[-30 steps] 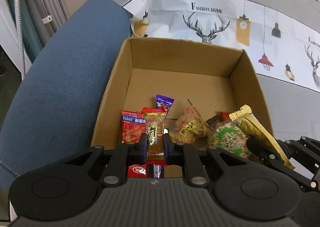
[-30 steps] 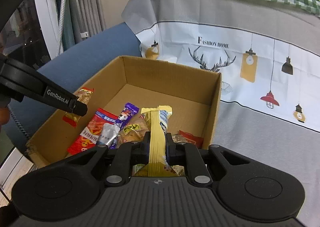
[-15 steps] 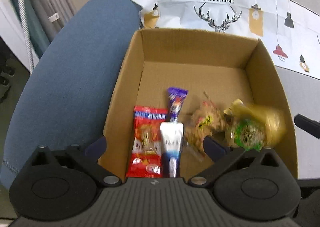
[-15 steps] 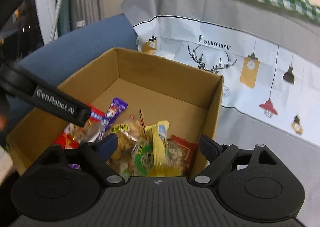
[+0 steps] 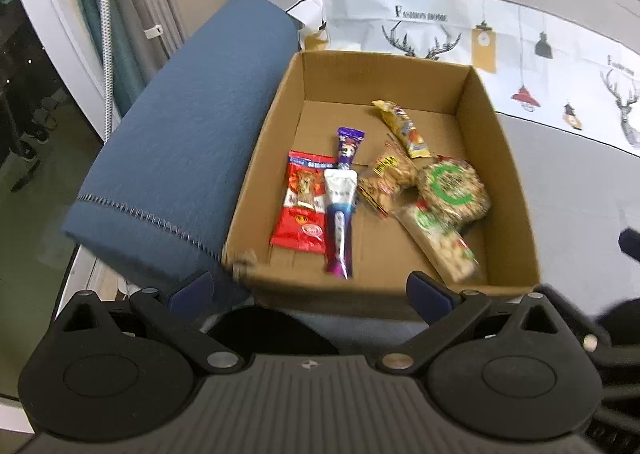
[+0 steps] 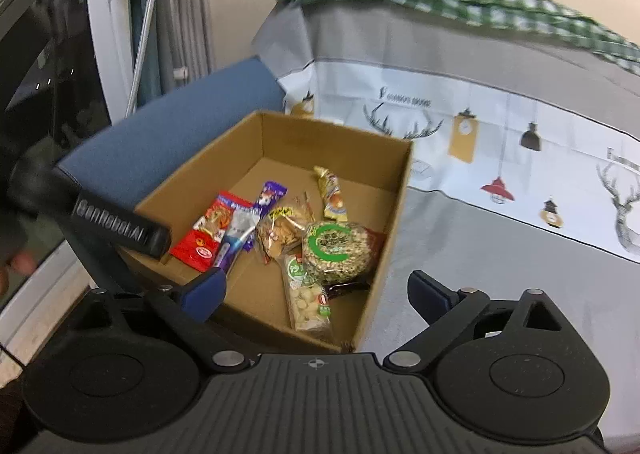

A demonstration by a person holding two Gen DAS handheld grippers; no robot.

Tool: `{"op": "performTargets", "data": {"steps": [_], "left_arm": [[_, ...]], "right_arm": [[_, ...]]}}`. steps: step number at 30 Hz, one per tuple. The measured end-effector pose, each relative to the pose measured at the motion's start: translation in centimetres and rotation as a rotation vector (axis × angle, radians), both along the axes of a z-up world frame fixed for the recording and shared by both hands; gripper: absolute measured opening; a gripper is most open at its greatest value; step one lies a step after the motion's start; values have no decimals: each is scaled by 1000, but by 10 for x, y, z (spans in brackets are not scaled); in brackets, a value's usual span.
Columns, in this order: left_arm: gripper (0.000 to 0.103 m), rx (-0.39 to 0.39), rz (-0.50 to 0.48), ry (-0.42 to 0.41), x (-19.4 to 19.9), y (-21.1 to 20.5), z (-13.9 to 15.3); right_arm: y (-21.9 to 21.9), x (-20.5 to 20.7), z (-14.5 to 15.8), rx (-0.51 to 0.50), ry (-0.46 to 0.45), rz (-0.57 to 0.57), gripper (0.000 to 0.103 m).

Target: Organize snacks

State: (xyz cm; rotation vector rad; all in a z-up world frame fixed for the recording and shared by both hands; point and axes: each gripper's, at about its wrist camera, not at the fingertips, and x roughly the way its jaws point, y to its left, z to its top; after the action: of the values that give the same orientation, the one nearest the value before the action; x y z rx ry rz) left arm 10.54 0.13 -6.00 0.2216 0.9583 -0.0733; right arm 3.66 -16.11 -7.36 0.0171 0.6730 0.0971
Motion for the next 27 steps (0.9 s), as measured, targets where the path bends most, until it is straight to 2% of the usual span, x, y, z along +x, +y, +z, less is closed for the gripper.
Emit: {"op": "performTargets", "data": {"steps": [5,13,27], "left_arm": [[103,3,-8,-67,-41,-3,11],[103,-1,-13,-93,-80,-9,15],[103,20,-12,-115,-95,-12,22]], "right_arm": [[-1,-40,14,-19,-68,-9,98],[-1,-83,21,-31,-130,3,101],[-6,-106,30,-20,-183,-25,102]]}}
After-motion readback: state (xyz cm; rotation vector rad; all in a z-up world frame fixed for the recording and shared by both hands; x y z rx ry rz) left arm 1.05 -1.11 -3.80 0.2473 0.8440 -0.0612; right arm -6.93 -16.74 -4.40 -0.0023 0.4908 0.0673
